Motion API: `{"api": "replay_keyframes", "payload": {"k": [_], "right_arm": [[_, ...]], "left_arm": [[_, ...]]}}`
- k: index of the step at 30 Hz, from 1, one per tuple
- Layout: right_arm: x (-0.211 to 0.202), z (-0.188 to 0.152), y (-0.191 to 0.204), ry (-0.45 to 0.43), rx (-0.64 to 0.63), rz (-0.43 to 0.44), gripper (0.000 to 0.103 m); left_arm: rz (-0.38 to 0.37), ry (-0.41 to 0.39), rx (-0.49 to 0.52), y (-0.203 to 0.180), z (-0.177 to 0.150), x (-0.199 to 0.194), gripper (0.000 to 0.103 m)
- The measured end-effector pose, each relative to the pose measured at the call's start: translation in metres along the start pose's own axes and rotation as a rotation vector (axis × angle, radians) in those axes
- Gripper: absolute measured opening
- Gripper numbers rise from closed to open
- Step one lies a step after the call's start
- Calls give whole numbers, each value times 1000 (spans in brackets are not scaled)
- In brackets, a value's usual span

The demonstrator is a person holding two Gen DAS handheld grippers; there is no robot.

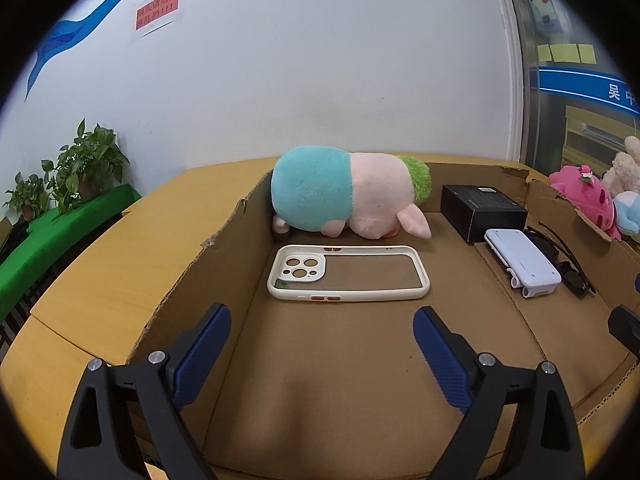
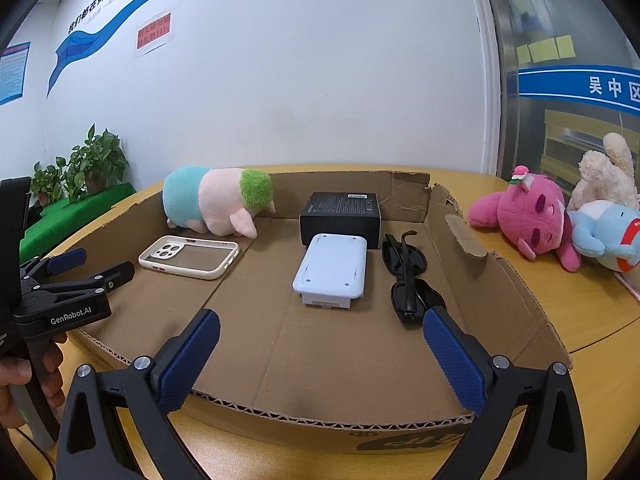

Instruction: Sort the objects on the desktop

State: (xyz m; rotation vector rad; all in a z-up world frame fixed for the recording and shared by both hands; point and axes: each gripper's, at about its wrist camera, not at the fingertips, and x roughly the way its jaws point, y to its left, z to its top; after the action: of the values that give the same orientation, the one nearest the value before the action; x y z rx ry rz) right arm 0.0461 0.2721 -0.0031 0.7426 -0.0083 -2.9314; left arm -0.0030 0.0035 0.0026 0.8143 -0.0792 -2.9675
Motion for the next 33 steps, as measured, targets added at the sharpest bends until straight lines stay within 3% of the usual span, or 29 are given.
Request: {"api": "replay_keyframes", "payload": {"k": [33], "right_arm": [[0,-1,-3,2,0,-10,103]], "left_arm": [[20,-30,-6,-8,-4,-25,93]]}}
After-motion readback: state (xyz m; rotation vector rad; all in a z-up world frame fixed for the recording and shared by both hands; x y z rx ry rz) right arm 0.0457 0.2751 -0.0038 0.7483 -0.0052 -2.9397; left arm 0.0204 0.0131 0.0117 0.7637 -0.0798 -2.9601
